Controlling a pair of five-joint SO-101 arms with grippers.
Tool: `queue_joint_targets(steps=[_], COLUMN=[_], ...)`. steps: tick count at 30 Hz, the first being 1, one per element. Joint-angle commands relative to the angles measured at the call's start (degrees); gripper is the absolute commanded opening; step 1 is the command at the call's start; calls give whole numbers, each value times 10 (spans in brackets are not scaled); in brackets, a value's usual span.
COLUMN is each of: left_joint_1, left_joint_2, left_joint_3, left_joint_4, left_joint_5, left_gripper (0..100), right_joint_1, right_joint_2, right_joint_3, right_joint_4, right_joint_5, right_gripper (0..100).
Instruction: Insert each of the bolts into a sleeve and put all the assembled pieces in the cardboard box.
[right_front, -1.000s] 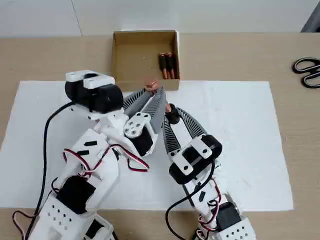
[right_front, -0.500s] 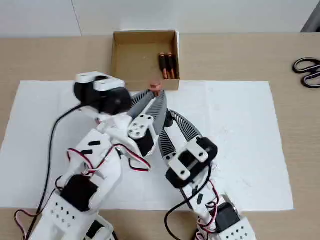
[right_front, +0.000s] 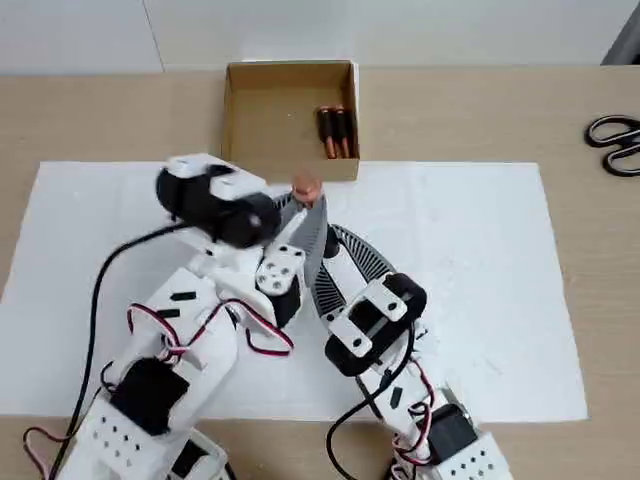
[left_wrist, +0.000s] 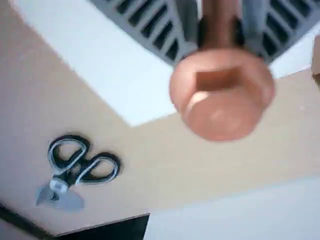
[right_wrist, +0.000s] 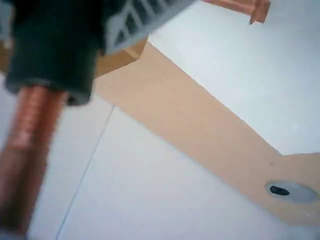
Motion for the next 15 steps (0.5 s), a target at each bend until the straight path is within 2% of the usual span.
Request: queue_joint_targets(steps=[1,5,9,15], left_joint_1=[-1,1,-2,-66], left_joint_2=[0,4,1,0], left_joint_3=[-9,-15,-17,-79], left_joint_4=[31,36,43,43], left_joint_5=[-18,-19,-23,-118], left_gripper=[122,235,239,239], right_joint_1=[-4,-4,-3,-3], right_joint_2=[-9,-9,-9,-9], right_joint_3=[-21,-21,-22,-22], right_joint_4=[-15,-15,-15,-9], right_joint_5=[5,5,5,5], right_gripper=[4,4,4,4])
